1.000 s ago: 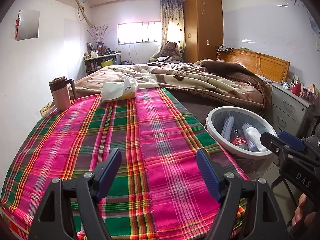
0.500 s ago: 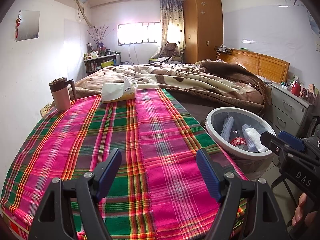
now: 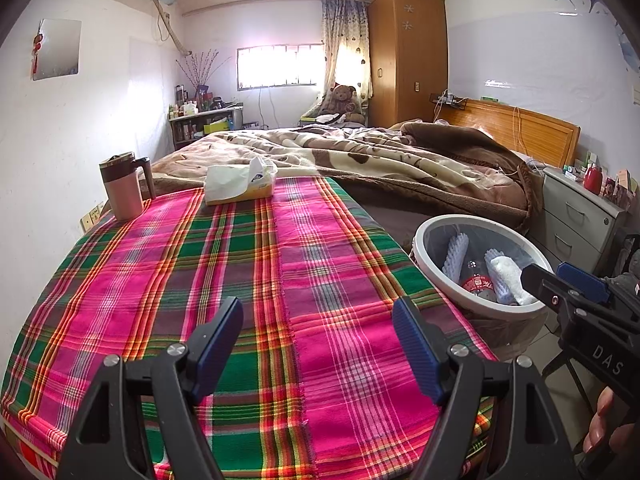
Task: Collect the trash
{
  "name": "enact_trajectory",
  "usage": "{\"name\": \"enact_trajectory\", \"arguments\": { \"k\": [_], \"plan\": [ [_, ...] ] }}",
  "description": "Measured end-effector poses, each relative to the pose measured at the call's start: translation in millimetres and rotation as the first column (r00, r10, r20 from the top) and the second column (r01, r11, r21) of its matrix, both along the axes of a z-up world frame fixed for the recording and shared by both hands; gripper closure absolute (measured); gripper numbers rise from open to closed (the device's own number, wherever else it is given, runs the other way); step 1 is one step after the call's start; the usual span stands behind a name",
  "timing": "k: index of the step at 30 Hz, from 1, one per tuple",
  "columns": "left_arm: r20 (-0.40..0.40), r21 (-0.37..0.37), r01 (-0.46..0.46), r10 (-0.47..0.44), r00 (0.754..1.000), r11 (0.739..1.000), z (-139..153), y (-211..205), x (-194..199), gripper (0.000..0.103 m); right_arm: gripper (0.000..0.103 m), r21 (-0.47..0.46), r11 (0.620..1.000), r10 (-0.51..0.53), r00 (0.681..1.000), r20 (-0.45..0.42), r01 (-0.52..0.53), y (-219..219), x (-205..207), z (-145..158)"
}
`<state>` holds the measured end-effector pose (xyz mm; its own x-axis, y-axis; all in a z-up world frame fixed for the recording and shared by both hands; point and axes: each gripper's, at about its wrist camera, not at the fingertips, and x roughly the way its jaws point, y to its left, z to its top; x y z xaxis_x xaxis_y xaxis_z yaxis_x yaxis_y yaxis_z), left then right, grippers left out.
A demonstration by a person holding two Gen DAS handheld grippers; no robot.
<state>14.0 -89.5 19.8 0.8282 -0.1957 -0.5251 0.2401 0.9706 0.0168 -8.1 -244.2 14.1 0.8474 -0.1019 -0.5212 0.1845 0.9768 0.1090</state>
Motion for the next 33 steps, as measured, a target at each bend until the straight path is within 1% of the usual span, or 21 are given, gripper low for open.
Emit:
{"name": "enact_trajectory", "arguments": {
  "k": [33],
  "plan": [
    [-0.007, -0.003, -0.006, 0.006, 1.000, 1.000, -2.4, 2.4, -0.2, 0.024, 0.041, 0.001, 1.000, 0.001, 1.000, -0.002, -0.001, 1.3, 0.4, -0.3]
  ]
}}
